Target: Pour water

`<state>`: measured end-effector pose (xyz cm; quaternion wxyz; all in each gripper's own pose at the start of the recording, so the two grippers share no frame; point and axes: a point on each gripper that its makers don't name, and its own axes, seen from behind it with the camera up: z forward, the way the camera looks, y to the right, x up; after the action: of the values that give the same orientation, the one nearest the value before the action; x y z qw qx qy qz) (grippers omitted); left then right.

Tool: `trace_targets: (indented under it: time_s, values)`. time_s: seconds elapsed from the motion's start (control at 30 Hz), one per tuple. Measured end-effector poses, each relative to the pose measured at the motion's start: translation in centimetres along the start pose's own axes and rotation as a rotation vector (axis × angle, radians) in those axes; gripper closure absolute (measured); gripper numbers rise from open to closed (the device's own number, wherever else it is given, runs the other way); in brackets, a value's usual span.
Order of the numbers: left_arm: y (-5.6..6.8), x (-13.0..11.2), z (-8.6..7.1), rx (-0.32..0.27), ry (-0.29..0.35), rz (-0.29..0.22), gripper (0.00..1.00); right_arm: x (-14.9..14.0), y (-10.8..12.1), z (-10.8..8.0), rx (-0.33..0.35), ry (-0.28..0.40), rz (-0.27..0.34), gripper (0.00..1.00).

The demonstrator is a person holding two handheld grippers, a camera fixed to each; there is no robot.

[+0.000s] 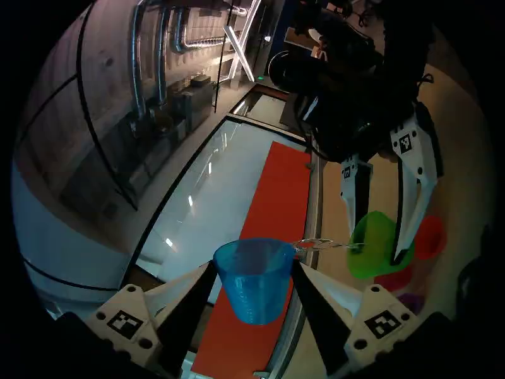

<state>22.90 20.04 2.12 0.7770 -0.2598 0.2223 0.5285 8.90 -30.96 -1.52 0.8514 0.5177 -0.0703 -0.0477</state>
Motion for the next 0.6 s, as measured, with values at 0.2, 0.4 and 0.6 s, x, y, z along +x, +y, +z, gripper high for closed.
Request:
trace_targets:
  time_s: [0.2,0.4,0.6]
  values:
    - [-0.29,0.07,-0.07,0.001,0.003,0.017,0.15,0.06,0.08,-0.11,-0.001,-0.002,-0.004,0.09]
    - [-0.19,0.08,0.02,-0.001,0.007,0.033,0.15,0.12,0.10,-0.15,-0.001,-0.002,-0.007,0.09]
    - [0.21,0.22,0.17,-0.009,0.013,0.054,0.15,0.18,0.12,-0.13,-0.001,-0.003,-0.010,0.09]
